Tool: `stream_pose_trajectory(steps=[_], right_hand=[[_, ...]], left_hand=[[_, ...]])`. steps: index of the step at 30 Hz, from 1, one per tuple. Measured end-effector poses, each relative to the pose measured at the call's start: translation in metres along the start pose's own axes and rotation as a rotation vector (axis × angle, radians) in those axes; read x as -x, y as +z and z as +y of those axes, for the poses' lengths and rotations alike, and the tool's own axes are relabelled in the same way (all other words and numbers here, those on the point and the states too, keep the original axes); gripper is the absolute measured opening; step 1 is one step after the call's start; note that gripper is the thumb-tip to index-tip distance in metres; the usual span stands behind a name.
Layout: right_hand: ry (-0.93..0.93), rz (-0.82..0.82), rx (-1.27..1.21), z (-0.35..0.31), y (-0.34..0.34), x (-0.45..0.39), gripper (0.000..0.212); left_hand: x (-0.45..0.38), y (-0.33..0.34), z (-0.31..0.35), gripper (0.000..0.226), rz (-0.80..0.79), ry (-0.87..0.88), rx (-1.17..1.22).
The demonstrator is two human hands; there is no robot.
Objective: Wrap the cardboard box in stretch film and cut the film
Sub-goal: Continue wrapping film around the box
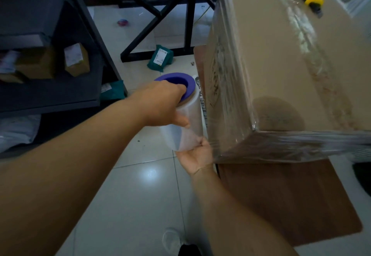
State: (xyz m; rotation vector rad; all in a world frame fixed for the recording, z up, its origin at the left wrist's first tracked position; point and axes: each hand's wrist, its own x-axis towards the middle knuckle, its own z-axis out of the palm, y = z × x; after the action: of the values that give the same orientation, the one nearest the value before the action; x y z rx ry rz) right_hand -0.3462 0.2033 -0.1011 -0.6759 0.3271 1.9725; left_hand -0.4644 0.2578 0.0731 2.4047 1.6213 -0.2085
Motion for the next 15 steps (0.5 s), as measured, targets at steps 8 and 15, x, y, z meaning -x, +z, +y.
stream_pose_trajectory(steps=[8, 15], right_hand=[[-0.049, 0.064, -0.061, 0.007, 0.005, -0.029, 0.050], [-0.149, 0.051, -0.033, 0.009, 0.023, -0.059, 0.049]], left_hand=[[-0.024, -0.002, -0.019, 0.051, -0.023, 0.063, 0.000], [-0.061, -0.006, -0.041, 0.067, -0.041, 0.179, -0.045]])
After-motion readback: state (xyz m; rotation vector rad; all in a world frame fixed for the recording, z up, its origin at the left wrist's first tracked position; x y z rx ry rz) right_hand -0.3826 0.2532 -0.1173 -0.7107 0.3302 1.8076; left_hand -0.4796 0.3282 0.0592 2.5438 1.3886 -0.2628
